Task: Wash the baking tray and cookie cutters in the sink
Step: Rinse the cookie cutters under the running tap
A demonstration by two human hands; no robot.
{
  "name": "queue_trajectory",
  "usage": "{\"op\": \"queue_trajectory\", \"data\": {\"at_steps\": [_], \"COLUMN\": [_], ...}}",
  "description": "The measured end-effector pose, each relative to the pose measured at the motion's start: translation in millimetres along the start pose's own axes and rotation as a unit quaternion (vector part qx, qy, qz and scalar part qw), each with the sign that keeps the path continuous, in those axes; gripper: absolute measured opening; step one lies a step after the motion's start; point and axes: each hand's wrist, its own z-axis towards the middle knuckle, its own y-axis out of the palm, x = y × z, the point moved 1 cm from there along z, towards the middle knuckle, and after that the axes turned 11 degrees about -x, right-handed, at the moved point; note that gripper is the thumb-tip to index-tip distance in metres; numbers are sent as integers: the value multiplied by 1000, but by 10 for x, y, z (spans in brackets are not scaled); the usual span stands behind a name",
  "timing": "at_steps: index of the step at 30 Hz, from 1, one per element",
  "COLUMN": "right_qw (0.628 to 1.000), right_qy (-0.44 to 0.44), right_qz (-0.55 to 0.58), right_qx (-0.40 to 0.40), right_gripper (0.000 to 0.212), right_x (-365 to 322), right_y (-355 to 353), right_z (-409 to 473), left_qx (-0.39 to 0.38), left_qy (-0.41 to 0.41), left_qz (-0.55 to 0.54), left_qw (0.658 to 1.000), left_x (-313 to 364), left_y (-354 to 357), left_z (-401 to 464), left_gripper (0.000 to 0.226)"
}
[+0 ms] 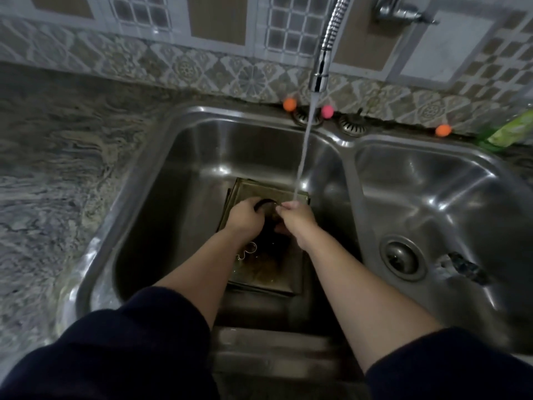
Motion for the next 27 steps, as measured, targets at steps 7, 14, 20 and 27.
{"op": "queue_trajectory", "data": {"at_steps": [7,14,20,27], "right_qw": [987,992,982,918], "right_qy": [-17,-102,-154,-264], "right_qz": [138,-13,-97,-295], "right_qx": [-85,-76,-46,30], "right_gripper": [30,23,23,17], "right_x": [-227,-281,-217,-225], "right_y": [-354,-492,-501,-536], "right_z": [-213,-404,-503,-481], "left_qx": [42,-44,-56,-58], "left_qy": [37,-3,8,-4], "left_qz": [-111,-288,-341,-307], "left_qw": [992,957,938,950], "left_x": [329,521,544,478], "left_y": [35,17,-43,-85], "left_z": [-56,-45,-87,-94], "left_gripper": [36,33,30,13]}}
